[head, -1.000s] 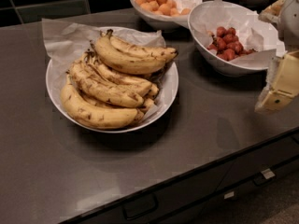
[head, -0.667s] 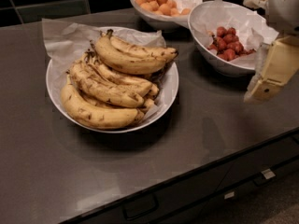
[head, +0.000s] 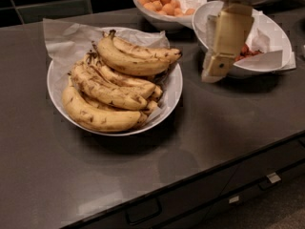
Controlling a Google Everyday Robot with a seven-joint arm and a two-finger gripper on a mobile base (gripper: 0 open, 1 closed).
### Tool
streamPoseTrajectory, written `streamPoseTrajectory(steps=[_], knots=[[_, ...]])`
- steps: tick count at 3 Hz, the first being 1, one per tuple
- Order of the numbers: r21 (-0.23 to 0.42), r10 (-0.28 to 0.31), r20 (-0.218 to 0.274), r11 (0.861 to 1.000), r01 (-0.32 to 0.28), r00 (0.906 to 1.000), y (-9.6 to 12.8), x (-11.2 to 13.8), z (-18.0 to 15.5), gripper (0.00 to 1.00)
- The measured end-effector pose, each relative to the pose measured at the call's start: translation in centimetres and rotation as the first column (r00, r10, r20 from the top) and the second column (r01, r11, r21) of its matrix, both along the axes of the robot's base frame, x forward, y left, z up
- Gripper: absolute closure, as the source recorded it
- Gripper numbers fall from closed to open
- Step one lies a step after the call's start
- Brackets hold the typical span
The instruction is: Pick banana from white bowl
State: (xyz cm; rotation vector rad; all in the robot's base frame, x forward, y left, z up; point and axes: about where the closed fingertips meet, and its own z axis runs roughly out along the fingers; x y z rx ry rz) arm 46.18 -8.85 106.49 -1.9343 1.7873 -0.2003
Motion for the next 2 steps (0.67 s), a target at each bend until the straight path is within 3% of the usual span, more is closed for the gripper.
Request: streamPoseTrajectory(steps=[1,2], knots=[[-0.014,0.082,0.019,0.997,-0.082,0.9965,4.31,1.35,0.45,0.00],[-0.013,0.082,0.019,0.997,-0.082,0.9964,4.32,1.36,0.45,0.00]])
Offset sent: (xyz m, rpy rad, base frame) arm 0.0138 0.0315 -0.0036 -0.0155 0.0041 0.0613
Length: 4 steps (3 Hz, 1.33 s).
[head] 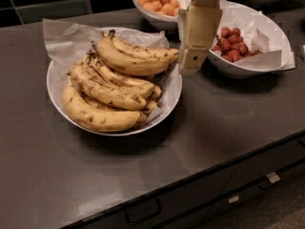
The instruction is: Pick banana from white bowl
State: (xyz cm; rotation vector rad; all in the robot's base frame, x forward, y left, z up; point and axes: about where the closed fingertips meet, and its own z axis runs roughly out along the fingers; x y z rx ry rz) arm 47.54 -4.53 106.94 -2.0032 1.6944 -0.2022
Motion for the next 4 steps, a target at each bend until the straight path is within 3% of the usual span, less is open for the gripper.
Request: streamPoseTrajectory(steps=[1,3,4], knots=[[0.003,0.012,0.002,1.000,-0.012,0.9999,0.6,0.4,-0.1,0.00],[0.000,0.019,-0.103,1.000,-0.020,0.9945,1.5,3.2,-4.6,0.00],[-0.014,0.040,-0.127,0.999,-0.042,0.9911,2.3,4.1,-5.6,0.00]])
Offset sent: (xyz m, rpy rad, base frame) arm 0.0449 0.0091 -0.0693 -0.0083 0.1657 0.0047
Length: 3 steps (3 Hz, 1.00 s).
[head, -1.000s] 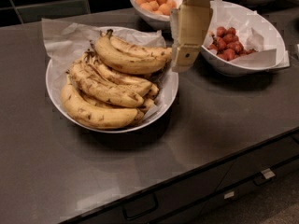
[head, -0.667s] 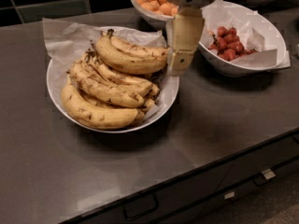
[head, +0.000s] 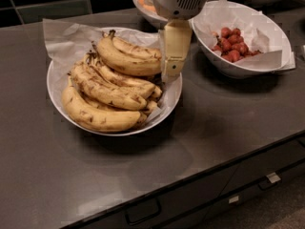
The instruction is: Pick banana from white bowl
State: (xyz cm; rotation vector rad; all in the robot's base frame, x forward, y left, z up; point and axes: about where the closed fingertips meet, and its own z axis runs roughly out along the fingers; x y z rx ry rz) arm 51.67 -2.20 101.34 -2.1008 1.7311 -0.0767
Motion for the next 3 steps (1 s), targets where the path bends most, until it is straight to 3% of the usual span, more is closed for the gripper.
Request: streamPoseTrajectory(steps=[2,3], knots=[[-0.033,0.054,-0.009,0.998,-0.055,0.9985,2.3,1.7,-0.1,0.26],[-0.039,0.070,-0.012,0.997,-0.070,0.9975,3.1,2.1,-0.5,0.25]])
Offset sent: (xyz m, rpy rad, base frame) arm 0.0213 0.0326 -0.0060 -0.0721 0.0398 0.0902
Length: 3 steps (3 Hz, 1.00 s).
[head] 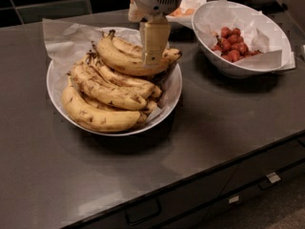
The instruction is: Pick banana from white bowl
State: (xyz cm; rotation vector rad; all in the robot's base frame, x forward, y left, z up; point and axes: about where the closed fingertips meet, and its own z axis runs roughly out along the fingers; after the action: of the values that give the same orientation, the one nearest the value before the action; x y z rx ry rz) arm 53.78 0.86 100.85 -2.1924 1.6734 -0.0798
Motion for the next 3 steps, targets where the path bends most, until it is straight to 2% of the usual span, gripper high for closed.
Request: streamPoseTrajectory(steps=[2,3], knots=[[-0.001,-0.023,0.003,1.000,0.023,0.9997,-0.20,0.17,-0.27,0.24],[-0.001,-0.024,0.002,1.000,0.024,0.9997,-0.20,0.18,-0.31,0.27]])
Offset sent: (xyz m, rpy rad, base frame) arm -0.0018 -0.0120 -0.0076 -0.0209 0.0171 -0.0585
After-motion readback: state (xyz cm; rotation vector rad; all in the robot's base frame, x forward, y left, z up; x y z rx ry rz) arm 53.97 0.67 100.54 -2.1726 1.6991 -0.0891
